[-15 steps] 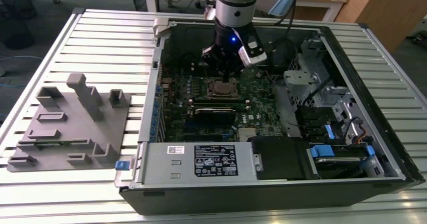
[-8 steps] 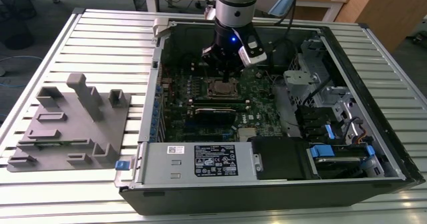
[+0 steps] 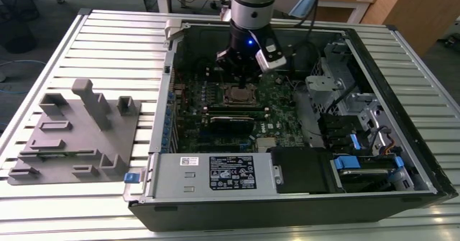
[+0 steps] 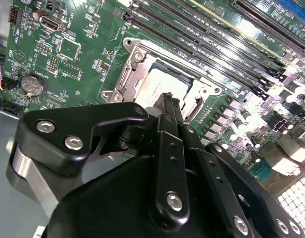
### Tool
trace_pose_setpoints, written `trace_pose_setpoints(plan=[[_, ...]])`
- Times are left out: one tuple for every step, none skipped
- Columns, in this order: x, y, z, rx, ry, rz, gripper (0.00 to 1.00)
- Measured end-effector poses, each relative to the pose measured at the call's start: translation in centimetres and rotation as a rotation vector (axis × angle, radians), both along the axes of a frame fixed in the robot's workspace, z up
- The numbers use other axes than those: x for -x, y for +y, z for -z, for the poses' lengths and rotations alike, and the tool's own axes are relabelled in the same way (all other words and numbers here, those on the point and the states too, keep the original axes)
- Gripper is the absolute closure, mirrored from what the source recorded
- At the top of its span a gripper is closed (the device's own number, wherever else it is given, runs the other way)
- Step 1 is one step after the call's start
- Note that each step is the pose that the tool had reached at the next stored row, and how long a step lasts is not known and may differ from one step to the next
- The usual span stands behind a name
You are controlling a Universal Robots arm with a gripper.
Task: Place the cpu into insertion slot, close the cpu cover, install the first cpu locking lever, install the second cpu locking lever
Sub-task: 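Install the first cpu locking lever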
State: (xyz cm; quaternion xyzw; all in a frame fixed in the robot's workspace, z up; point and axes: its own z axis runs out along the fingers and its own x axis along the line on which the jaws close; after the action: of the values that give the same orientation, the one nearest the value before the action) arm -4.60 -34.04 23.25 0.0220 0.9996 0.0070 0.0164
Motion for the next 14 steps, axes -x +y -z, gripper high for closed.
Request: trace_pose_setpoints(plan=[[0.1, 0.00, 0.01, 0.0000, -0.0001, 0.000, 0.89], [0.2, 0.00, 0.02, 0.0000, 0.0000, 0.000, 0.89], [0.4, 0.00, 0.03, 0.0000, 0.0000, 0.000, 0.89], [0.6, 0.00, 0.04, 0.0000, 0.0000, 0.000, 0.89], [0.7, 0.00, 0.06, 0.0000, 0.0000, 0.000, 0.89], [0.9, 0.00, 0.08, 0.0000, 0.0000, 0.000, 0.89], [1.2, 0.00, 0.09, 0.0000, 0.0000, 0.000, 0.89], [1.4, 0.00, 0.11, 0.0001, 0.0001, 0.000, 0.89], [1.6, 0.00, 0.13, 0.0000, 0.0000, 0.000, 0.89], [1.9, 0.00, 0.15, 0.0000, 0.0000, 0.000, 0.89], [2.2, 0.00, 0.17, 0.0001, 0.0000, 0.000, 0.89], [2.4, 0.00, 0.19, 0.0000, 0.0000, 0.000, 0.89], [2.6, 0.00, 0.21, 0.0000, 0.0000, 0.000, 0.89], [2.9, 0.00, 0.23, 0.0000, 0.0000, 0.000, 0.89]])
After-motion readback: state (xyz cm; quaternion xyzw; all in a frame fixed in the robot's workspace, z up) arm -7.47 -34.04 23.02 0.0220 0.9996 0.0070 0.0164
